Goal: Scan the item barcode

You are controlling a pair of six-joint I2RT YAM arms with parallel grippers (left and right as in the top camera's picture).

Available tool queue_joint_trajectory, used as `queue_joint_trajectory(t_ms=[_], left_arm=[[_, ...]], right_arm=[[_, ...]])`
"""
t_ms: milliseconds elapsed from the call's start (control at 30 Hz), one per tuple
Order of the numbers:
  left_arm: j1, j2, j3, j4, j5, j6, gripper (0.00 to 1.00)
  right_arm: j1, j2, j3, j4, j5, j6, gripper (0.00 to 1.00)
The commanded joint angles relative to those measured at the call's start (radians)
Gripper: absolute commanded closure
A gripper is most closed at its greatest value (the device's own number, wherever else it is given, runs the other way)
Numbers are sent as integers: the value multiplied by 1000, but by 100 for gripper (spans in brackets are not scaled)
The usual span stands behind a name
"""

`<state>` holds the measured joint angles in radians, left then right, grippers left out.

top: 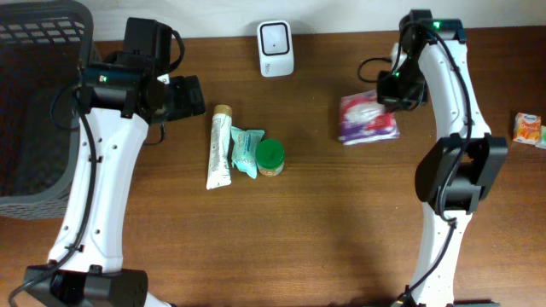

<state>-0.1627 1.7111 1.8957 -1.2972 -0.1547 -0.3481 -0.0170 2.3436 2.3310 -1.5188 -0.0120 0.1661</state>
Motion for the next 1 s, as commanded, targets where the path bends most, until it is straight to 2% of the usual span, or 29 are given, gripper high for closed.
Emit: queue_joint_trajectory(t_ms=[0, 133, 200, 233, 300, 333, 367, 400, 433, 467, 567, 633, 700, 733, 767, 800, 833, 900, 967], left_arm=[[-5, 2, 0, 1, -7, 5, 1], [-5, 2, 0, 1, -7, 5, 1], [-5, 2, 0, 1, -7, 5, 1], [-5, 2, 0, 1, -7, 5, 1], [-5, 2, 0, 1, -7, 5, 1], [-5, 2, 0, 1, -7, 5, 1], [-5, 2, 0, 1, -7, 5, 1], [-5, 2, 0, 1, -7, 5, 1], [-5, 2, 0, 1, -7, 5, 1], [-5, 2, 0, 1, -7, 5, 1], [-5, 2, 0, 1, -7, 5, 1], [-5, 2, 0, 1, -7, 5, 1], [-5, 2, 0, 1, -7, 5, 1], [-5, 2, 0, 1, -7, 5, 1], [-5, 2, 0, 1, -7, 5, 1], [-5, 2, 0, 1, -7, 5, 1], [-5, 2, 0, 1, -7, 5, 1], [-5, 2, 0, 1, -7, 5, 1], [-5, 2, 0, 1, -7, 5, 1]], right_arm=[[101, -48, 31, -38, 429, 121, 96], [214, -24, -26, 7, 406, 132, 96], [280, -16, -70, 64, 317, 132, 96], [310, -14, -82, 90, 271, 132, 92], [361, -13, -88, 136, 210, 131, 74], [393, -14, -87, 159, 192, 131, 49], [412, -14, -87, 178, 167, 131, 40], [428, -14, -87, 195, 143, 132, 39], [435, -16, -82, 203, 135, 132, 33], [433, -16, -57, 193, 135, 131, 20], [376, -28, 52, 137, 113, 131, 2], [300, -33, 128, 100, 7, 105, 2], [202, -33, 158, 103, -281, -36, 1], [154, -32, 156, 105, -424, -62, 1], [128, -31, 148, 105, -482, -62, 1], [106, -31, 130, 105, -457, -61, 0], [96, -31, 114, 99, -323, -41, 0], [81, -29, 45, 101, 136, 61, 0], [75, -29, -9, 98, 137, 49, 0]])
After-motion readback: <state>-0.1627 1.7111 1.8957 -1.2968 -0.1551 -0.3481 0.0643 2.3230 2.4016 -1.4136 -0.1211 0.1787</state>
